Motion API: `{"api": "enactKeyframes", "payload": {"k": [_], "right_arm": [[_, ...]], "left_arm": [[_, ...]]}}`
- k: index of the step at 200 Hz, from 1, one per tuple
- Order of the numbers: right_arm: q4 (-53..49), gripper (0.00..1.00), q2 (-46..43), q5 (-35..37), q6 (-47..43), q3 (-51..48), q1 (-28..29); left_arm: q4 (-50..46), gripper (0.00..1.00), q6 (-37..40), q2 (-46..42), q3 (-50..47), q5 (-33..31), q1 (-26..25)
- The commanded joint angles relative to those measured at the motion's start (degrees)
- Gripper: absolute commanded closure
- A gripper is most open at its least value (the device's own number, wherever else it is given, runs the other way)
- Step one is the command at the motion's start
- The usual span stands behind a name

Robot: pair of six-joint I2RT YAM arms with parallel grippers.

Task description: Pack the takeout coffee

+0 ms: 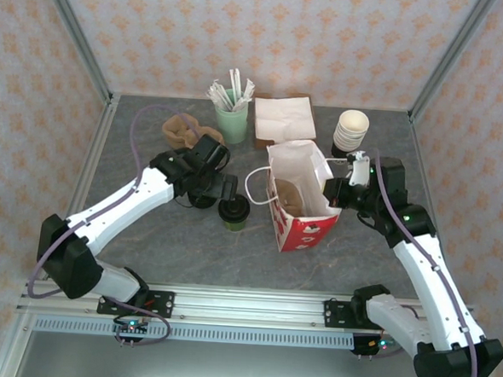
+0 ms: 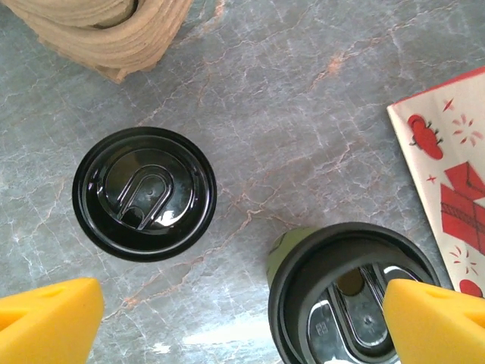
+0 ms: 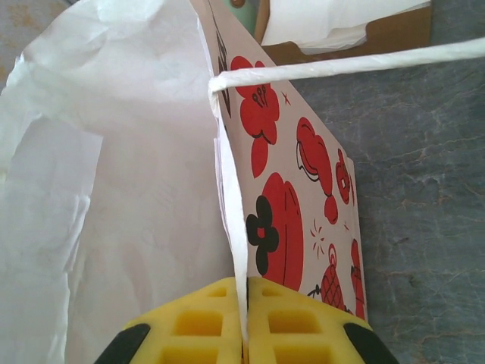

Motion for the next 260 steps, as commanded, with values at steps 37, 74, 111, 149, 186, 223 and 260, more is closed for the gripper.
{"api": "enactKeyframes", "payload": {"k": [37, 74, 111, 149, 186, 223, 260], "right_arm": [[2.0, 0.93, -0.3, 2.1, 0.8, 2.2, 0.8], [3.5, 0.93, 2.6, 2.1, 2.7, 4.1, 1.1], [4.4, 0.93, 4.4, 2.3, 3.5, 5.3, 2.0], [5.9, 0.95, 3.6, 4.8, 3.5, 5.0, 3.2], [4.8, 0.96, 2.5, 6.0, 2.3, 7.7, 3.8], [1.0, 0.97, 2.0, 6.3, -0.1, 11.0, 4.2], [0.1, 0.98, 0.5, 6.8, -1.8, 11.0, 4.4]], "left_arm": [[0.4, 0.04, -0.7, 2.3, 5.0, 1.0, 2.6], [-2.6, 0.05, 0.7, 4.0, 13.5, 2.2, 3.4], [-5.5, 0.09, 5.1, 6.0, 26.9, 5.7, 3.2], [-9.2, 0.13, 11.4, 7.8, 38.9, 6.7, -1.4], [-11.0, 0.16, 12.3, 10.8, 46.3, 8.5, -7.8], [-12.9, 0.25, 11.4, 16.1, 53.2, 12.9, -13.1], [-14.4, 0.34, 10.9, 19.8, 54.5, 15.1, -15.2]]}}
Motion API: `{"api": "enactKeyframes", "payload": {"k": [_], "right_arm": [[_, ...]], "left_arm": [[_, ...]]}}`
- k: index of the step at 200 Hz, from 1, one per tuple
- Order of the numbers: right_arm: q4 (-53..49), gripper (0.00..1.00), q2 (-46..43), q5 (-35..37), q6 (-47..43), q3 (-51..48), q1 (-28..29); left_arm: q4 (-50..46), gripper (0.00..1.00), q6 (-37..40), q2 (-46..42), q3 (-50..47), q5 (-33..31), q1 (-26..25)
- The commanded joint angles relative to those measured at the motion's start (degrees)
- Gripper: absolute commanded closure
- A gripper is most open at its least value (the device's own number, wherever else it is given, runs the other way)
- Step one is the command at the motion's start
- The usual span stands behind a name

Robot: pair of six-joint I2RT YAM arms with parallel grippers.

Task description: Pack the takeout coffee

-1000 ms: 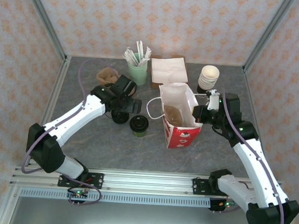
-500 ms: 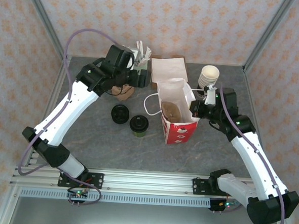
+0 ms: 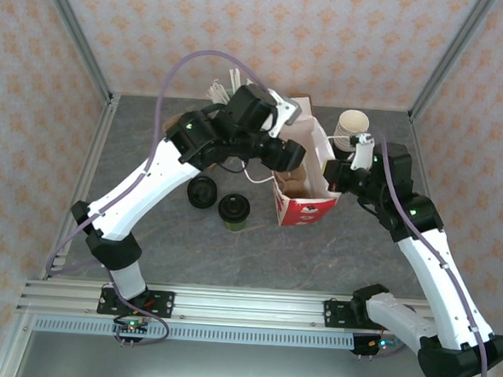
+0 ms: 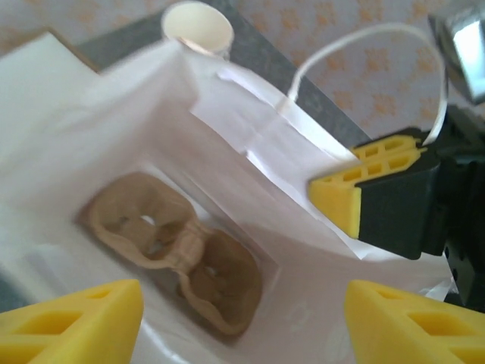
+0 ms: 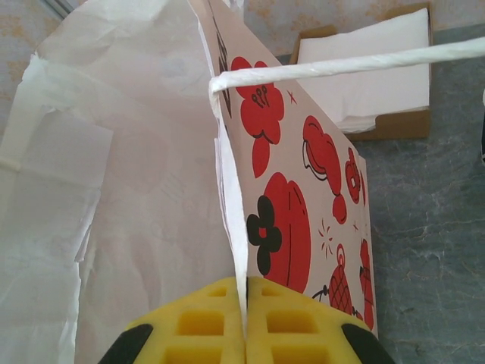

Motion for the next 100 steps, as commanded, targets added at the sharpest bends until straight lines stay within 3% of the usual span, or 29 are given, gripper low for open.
{"api": "enactKeyframes", "payload": {"k": [1, 100], "right_arm": [[-1.2, 0.98, -1.7, 1.4, -2.0, 1.5, 0.5], [-1.6, 0.98, -3.9, 3.6, -0.8, 0.8, 0.6]], "left_arm": [[-3.5, 0.34, 0.0, 1.6, 1.5, 2.8, -0.5], [-4.2, 0.41, 1.2, 1.0, -10.8, 2.3, -1.7]]}}
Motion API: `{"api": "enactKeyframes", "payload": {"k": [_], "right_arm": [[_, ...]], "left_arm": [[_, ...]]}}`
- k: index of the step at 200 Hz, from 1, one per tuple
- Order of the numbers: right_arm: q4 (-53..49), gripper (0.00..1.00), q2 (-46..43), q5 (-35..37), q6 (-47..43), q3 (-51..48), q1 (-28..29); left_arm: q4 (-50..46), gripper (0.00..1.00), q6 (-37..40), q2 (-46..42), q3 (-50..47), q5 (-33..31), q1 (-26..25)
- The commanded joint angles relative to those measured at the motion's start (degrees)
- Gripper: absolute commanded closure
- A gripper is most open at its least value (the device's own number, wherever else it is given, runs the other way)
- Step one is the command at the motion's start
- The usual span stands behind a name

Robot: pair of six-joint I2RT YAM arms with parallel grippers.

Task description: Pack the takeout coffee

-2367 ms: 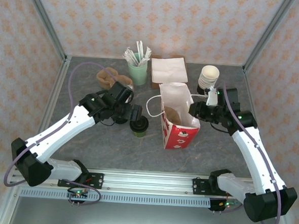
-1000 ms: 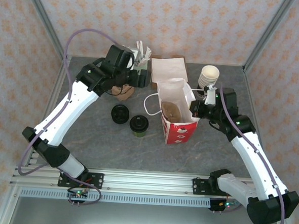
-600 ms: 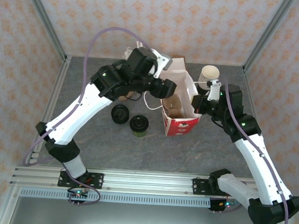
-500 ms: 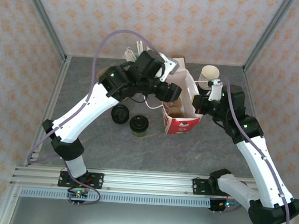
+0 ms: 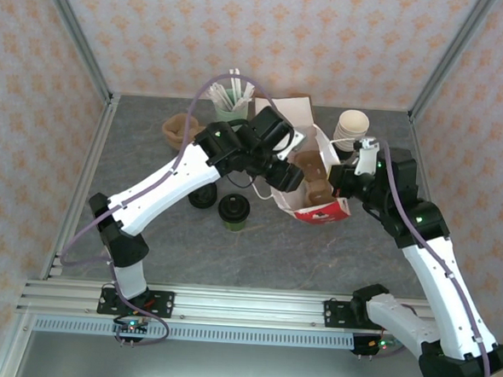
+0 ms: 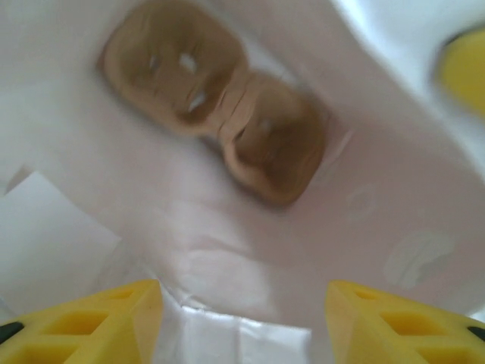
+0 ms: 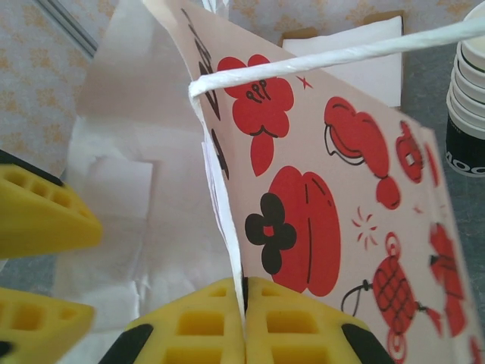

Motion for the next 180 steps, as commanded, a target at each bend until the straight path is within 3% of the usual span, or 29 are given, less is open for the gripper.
{"api": "enactKeyframes", "payload": {"k": [1, 40, 80, 120, 153, 180], "right_arm": [[2.2, 0.98, -1.4, 0.8, 1.7, 0.3, 0.3], [2.1, 0.99, 0.8, 1.0, 6.8, 0.2, 0.3], [3.5, 1.00, 2.7, 1.2, 11.7, -0.1, 0.4], [2.4, 1.00, 3.5, 2.8, 11.0, -0.8, 0.5], [4.7, 1.00, 2.6, 2.5, 10.9, -2.4, 0.5], [5.3, 1.00, 2.1, 1.1, 10.7, -2.9, 0.6]], "left_arm": [[-2.2, 0.41, 1.3, -1.3, -1.2, -0.5, -0.7], [1.2, 0.41, 0.5, -2.3, -4.8, -0.3, -0.8], [5.1, 0.41, -1.7, -1.5, -4.5, 4.8, -0.7], [7.3, 0.42, -3.9, -0.6, -1.9, 10.5, -0.6], [4.2, 0.43, -4.8, 2.4, 2.4, 9.1, -0.5], [0.2, 0.50, -4.9, 6.4, 7.7, 5.9, -0.3]]}}
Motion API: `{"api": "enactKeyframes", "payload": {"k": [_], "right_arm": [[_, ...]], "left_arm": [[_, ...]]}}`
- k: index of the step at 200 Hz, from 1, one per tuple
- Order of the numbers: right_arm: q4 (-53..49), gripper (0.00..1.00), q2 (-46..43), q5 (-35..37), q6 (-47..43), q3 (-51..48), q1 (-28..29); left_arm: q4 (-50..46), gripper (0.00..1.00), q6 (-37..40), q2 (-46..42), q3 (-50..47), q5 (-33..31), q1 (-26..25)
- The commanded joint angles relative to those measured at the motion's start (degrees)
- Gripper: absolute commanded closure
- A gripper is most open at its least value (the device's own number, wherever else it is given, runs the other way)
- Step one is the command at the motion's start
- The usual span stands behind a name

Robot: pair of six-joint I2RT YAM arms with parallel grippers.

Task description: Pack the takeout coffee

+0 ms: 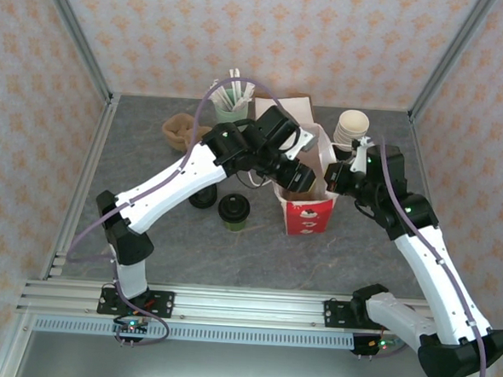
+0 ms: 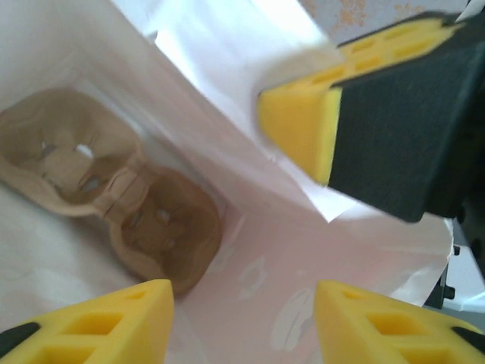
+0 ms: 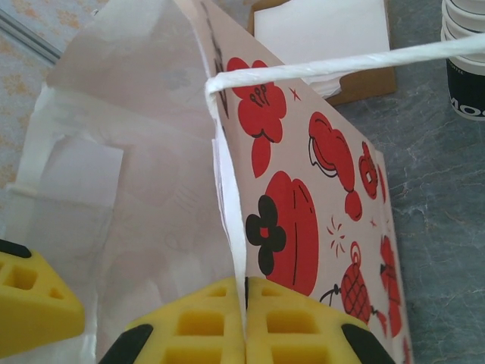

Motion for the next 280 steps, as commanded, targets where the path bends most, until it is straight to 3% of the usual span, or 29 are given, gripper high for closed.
{"api": "enactKeyframes", "payload": {"k": [1, 72, 123, 199, 280], "right_arm": [[3.4, 1.00, -1.6, -0.4, 0.6, -0.8, 0.3], [4.1, 1.00, -2.3, -0.8, 3.4, -1.8, 0.3], [4.5, 1.00, -1.0, -1.2, 6.2, -1.3, 0.3], [2.5, 1.00, 3.4, -9.1, 7.9, 2.4, 0.3], [2.0, 1.00, 6.4, -18.8, 9.3, 3.8, 0.2]], "left_arm": [[-4.6, 0.50, -0.5, 3.8, 5.0, -2.7, 0.1], [-9.6, 0.53, 2.2, 9.9, 6.0, -8.6, 0.1], [-9.3, 0.53, 11.0, 9.3, 4.5, -4.5, 0.1], [-12.4, 0.53, 18.6, 11.6, 6.2, -5.5, 1.1], [-12.3, 0.51, 20.6, 13.4, 5.1, -8.7, 2.2]]}}
